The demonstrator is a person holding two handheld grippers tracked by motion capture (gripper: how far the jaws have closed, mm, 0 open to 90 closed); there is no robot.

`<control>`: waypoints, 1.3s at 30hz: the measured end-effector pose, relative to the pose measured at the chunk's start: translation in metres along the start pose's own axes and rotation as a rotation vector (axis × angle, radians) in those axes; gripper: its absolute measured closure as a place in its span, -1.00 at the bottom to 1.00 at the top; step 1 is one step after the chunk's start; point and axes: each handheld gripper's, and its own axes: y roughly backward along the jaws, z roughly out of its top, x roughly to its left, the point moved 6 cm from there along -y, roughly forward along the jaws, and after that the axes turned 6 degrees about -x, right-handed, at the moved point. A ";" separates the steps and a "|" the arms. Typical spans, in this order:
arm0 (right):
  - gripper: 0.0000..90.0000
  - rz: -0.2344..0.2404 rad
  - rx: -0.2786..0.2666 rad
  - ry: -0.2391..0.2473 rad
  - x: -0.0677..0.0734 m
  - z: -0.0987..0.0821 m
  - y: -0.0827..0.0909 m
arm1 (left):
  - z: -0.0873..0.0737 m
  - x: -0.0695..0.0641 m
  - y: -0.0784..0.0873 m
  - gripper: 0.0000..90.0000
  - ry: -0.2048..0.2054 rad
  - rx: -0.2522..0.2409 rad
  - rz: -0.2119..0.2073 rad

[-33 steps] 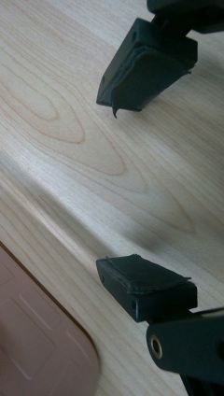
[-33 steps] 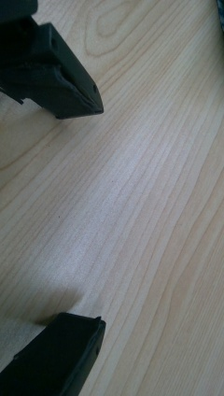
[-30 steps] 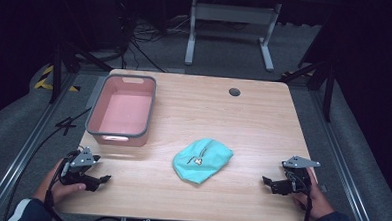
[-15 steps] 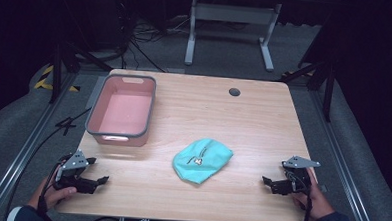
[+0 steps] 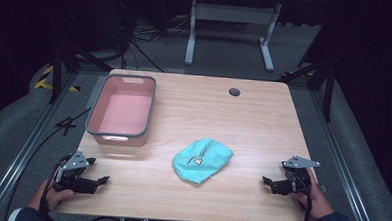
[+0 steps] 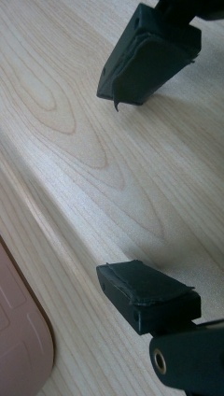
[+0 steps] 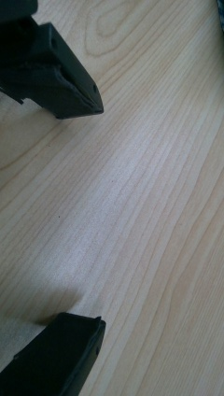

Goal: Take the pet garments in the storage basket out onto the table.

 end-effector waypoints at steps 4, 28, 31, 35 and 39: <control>-0.99 0.000 0.000 0.000 0.000 0.000 0.000 | 0.000 0.000 0.000 -0.69 0.000 0.000 0.000; -0.99 0.000 0.000 0.000 0.000 0.000 0.000 | 0.000 -0.001 0.000 -0.70 0.005 0.005 0.006; -0.99 0.000 0.000 0.000 0.000 0.000 0.000 | 0.000 -0.001 0.000 -0.70 0.007 0.005 0.007; -0.99 0.000 0.000 0.000 0.000 0.000 0.000 | 0.001 0.000 -0.001 -0.70 -0.002 -0.006 0.010; -0.99 0.000 0.000 0.000 0.000 0.000 0.000 | 0.001 -0.001 -0.001 -0.70 -0.003 -0.003 0.009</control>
